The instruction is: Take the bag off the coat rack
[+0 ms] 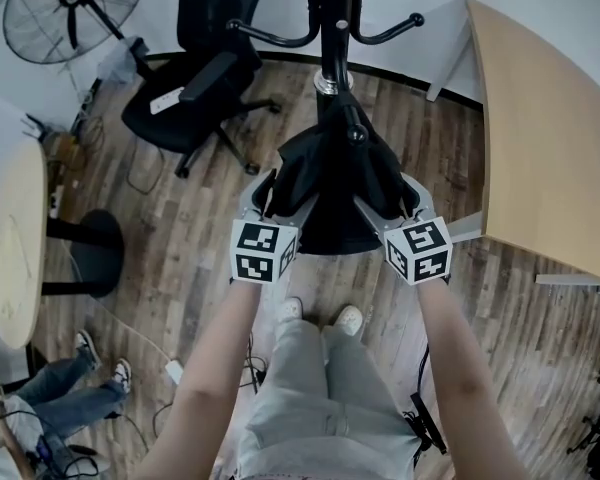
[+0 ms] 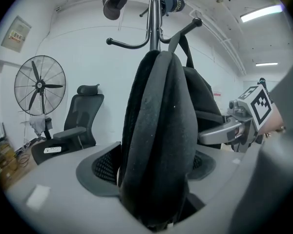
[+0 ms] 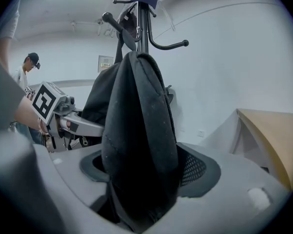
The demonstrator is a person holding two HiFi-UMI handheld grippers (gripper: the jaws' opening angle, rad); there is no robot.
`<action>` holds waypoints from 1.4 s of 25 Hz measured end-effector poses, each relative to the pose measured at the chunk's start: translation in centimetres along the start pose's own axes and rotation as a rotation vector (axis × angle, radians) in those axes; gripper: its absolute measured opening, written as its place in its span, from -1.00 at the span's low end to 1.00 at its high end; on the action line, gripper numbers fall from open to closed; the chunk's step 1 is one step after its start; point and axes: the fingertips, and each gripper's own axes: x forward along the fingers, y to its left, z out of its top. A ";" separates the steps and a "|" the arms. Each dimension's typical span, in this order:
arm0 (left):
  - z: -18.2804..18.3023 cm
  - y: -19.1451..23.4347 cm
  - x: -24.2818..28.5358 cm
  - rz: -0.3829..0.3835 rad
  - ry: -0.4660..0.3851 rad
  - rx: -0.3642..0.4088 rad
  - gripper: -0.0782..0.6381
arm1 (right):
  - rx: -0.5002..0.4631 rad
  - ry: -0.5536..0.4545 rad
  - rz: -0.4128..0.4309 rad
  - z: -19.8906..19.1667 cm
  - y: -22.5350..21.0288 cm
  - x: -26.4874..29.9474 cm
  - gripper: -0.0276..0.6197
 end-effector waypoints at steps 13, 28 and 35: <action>-1.3 -0.5 1.8 -0.058 0.020 -0.022 -0.31 | 0.114 0.030 0.002 -1.7 -0.7 1.5 -0.48; -0.2 -1.7 -0.5 -0.073 0.021 -0.131 -0.56 | 0.175 0.079 -0.004 -1.3 0.8 -0.5 -0.74; 0.6 -2.2 -1.9 -0.086 0.024 -0.119 -0.58 | 0.169 0.085 -0.006 -0.5 1.6 -2.1 -0.75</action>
